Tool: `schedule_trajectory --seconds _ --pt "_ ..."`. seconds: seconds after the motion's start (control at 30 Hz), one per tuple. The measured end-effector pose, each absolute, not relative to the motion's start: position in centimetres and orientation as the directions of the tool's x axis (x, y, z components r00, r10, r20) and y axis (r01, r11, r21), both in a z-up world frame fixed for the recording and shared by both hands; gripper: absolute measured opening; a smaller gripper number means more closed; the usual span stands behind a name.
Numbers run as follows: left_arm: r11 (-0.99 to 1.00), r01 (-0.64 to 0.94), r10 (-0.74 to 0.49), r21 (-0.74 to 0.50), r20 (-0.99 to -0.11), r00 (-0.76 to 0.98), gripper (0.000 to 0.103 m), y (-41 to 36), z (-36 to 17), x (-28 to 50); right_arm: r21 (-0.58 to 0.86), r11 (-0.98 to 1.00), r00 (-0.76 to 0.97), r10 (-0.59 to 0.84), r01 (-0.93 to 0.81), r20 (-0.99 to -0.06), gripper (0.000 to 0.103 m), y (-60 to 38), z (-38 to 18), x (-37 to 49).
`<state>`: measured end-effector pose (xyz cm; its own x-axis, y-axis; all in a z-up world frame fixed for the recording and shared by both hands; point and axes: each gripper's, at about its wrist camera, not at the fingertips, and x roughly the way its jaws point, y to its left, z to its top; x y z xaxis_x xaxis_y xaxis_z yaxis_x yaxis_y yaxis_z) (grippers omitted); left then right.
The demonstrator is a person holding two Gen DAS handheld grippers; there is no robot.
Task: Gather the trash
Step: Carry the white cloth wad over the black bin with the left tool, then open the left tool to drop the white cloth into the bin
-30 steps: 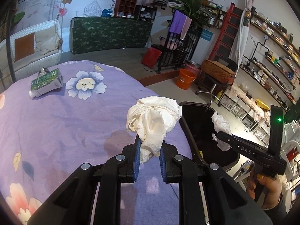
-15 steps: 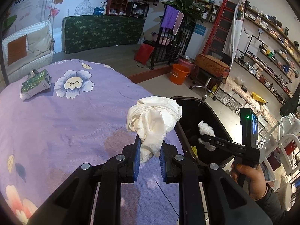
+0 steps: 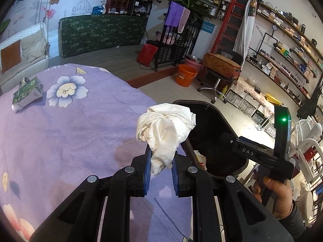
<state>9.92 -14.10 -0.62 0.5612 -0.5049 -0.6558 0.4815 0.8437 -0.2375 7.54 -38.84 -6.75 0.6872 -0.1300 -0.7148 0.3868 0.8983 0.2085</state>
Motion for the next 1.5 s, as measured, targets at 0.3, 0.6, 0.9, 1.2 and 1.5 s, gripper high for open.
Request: schedule_trajectory --seconds 0.3,0.6,0.9,1.2,1.5 --pt "0.795 0.548 -0.559 -0.261 -0.664 0.496 0.017 -17.9 -1.0 10.5 0.213 0.882 0.721 -0.183 0.421 -0.668 0.076 -40.3 -3.9 5.2" --pt "0.705 0.633 -0.632 -0.319 -0.688 0.357 0.017 -23.5 -2.4 10.9 0.209 0.855 0.715 -0.237 0.475 -0.658 0.079 -42.3 -3.3 3.3" --pt "0.653 0.694 -0.613 -0.302 -0.749 0.251 0.017 -29.4 -4.5 11.1 0.215 0.810 0.695 -0.293 0.545 -0.657 0.079 -44.7 -3.3 1.7" --pt "0.618 0.754 -0.585 -0.223 -0.771 0.251 0.047 -32.2 -4.8 10.5 0.216 0.780 0.671 -0.320 0.587 -0.669 0.079 -46.4 -4.1 0.7" --pt "0.606 0.779 -0.594 -0.158 -0.741 0.312 0.093 -30.8 -4.7 9.0 0.207 0.779 0.673 -0.336 0.591 -0.658 0.089 -46.6 -3.8 1.0"
